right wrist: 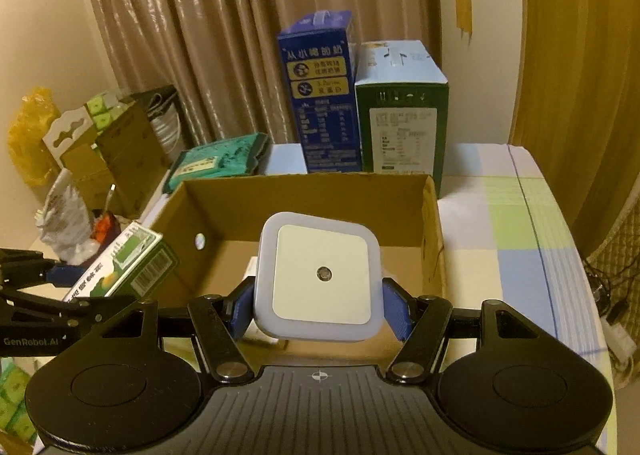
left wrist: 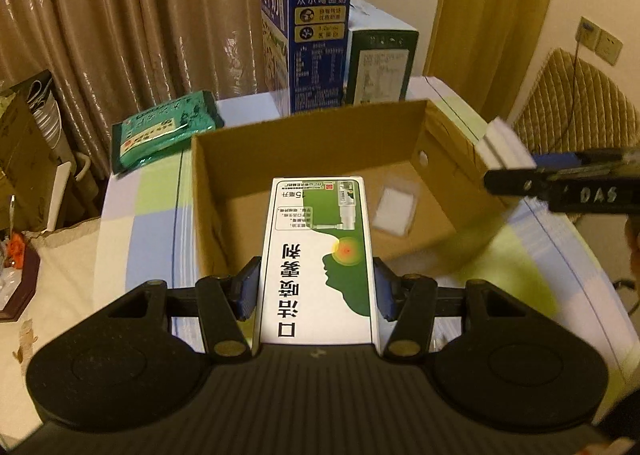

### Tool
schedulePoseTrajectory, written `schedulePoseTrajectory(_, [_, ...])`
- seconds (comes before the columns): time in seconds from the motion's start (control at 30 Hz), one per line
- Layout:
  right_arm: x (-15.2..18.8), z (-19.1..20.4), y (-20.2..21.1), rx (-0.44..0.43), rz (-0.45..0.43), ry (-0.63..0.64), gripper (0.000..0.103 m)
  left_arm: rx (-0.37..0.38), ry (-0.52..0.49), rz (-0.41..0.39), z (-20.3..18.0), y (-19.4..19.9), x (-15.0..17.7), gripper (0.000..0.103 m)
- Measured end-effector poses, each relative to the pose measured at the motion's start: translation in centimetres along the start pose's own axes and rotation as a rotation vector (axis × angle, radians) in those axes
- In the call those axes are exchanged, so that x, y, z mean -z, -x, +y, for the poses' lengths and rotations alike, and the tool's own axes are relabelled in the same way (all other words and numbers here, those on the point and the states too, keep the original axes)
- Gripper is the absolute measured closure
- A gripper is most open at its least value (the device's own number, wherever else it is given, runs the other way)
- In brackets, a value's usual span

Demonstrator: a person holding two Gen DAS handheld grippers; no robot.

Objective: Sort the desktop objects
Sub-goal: 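Carry both held items into the cardboard box and open both tools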

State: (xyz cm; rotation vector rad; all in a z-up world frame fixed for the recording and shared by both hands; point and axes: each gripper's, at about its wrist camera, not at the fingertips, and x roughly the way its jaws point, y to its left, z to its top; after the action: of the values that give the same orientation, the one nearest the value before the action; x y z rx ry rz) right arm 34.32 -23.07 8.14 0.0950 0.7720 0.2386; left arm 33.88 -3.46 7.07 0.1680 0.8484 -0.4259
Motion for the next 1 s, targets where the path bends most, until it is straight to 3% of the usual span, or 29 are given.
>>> schedulePoseTrajectory(0.23, [-0.8,-1.7,-4.4,0.003,0.043,-0.011,0.041,0.018,0.029,0.003,0.2,-5.1,-2.8,0.052])
schedulePoseTrajectory(0.47, [-0.1,-2.9,-6.7,-0.004,0.081,-0.036,0.041,0.029,0.063,0.001,0.3,-8.6,-3.4,0.053])
schedulePoseTrajectory(0.73, [-0.1,-2.4,-7.4,-0.085,0.071,-0.057,0.038,0.011,0.066,-0.012,1.0,-8.2,-2.4,0.053])
schedulePoseTrajectory(1.0, [-0.4,-2.0,-5.4,-0.061,0.036,-0.054,0.029,-0.009,0.083,-0.036,2.2,-6.2,-1.8,0.052])
